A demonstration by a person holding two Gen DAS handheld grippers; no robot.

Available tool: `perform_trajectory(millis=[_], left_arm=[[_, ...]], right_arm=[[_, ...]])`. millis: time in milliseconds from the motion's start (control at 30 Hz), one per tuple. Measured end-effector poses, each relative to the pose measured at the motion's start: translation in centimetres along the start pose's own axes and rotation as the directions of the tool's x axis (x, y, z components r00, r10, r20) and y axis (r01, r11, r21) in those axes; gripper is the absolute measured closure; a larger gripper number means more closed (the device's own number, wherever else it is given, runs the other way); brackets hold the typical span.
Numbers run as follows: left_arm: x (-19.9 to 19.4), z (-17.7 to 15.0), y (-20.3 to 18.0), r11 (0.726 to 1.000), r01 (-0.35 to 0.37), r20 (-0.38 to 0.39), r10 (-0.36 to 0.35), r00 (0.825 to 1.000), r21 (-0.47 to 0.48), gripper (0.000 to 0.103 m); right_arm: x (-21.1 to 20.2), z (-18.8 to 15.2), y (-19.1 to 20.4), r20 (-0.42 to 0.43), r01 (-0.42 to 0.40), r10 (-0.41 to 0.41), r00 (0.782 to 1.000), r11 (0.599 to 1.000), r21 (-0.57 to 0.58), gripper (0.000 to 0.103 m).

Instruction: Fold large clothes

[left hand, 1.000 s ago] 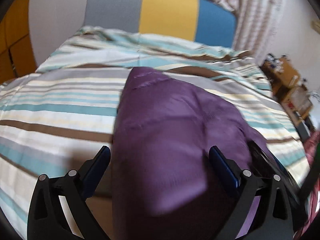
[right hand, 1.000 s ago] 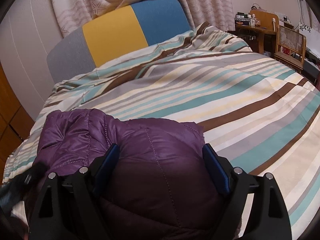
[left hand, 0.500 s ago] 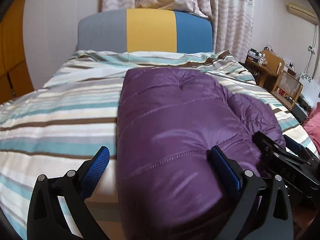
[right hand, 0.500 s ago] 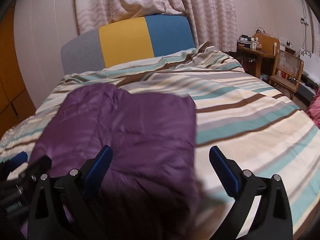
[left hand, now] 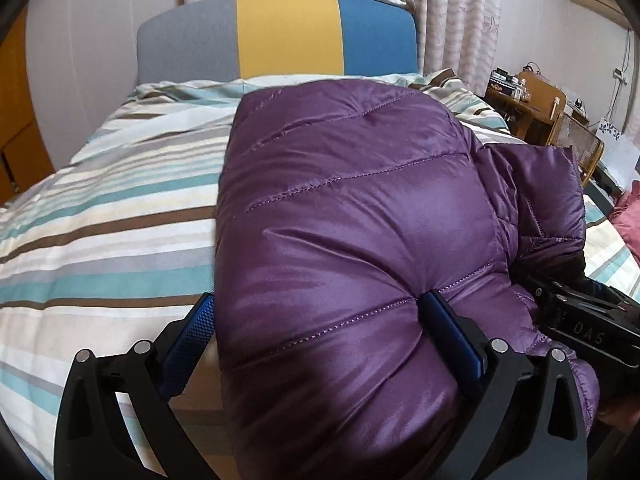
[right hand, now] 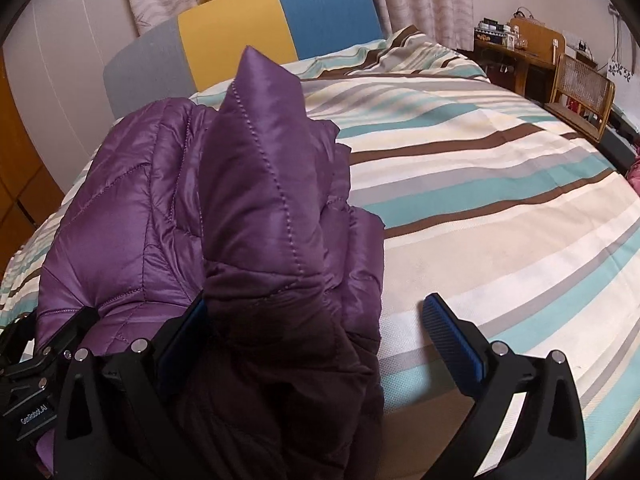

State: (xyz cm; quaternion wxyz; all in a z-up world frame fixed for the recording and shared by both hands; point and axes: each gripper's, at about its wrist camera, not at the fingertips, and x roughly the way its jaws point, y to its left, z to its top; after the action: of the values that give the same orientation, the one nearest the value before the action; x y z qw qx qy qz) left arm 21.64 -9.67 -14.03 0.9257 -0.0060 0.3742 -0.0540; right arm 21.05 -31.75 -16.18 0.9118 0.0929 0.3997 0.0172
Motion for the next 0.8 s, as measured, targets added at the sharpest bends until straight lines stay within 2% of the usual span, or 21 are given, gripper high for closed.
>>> perform_trajectory(millis=[100,233,367,467,533,600,700,800], left_arm=[[-1.0,-0.1,0.1,0.999,-0.002,0.013,0.002,1.0,-0.043,0.003],[-2.4,-0.5,1.0,0.981,0.071,-0.007,-0.073,0.997,-0.18,0.003],[-3.8,-1.0,1.6,0.967,0.135,0.004,-0.138,0.99,-0.214,0.003],[-5.3,-1.6,1.9,0.966,0.172,0.049,-0.166,0.985,-0.191,0.003],[-5.4,-2.2,1.6,0.974,0.167,0.054,-0.16,0.986,-0.156,0.003],[-4.7,-2.9,1.1,0.986,0.134,0.029,-0.132,0.991,-0.098,0.003],[-3.1,-3.2,0.1,0.994,0.105,-0.035,-0.106,0.994,-0.022,0.003],[-2.5,-3.2,-0.5,0.997,0.068,-0.032,-0.067,0.997,0.045,0.003]], right_arm=[[-0.5,-0.1,0.0,0.02,0.002,-0.002,1.0,1.0,-0.003,0.002],[-1.5,-0.3,0.6,0.062,0.032,-0.03,0.998,0.999,-0.022,0.002],[-3.0,-0.6,0.7,0.095,0.026,-0.024,0.995,0.999,-0.02,0.002],[-5.1,-1.6,0.3,0.138,-0.025,0.026,0.99,1.0,-0.01,0.002],[-5.9,-2.4,0.0,0.144,-0.059,0.061,0.988,0.998,-0.017,0.002],[-5.9,-3.1,-0.4,0.118,-0.087,0.089,0.989,0.996,-0.024,0.002],[-4.9,-3.8,-0.7,0.054,-0.081,0.081,0.995,0.997,-0.011,0.002],[-4.3,-3.7,-0.5,0.029,-0.068,0.068,0.997,0.997,-0.024,0.002]])
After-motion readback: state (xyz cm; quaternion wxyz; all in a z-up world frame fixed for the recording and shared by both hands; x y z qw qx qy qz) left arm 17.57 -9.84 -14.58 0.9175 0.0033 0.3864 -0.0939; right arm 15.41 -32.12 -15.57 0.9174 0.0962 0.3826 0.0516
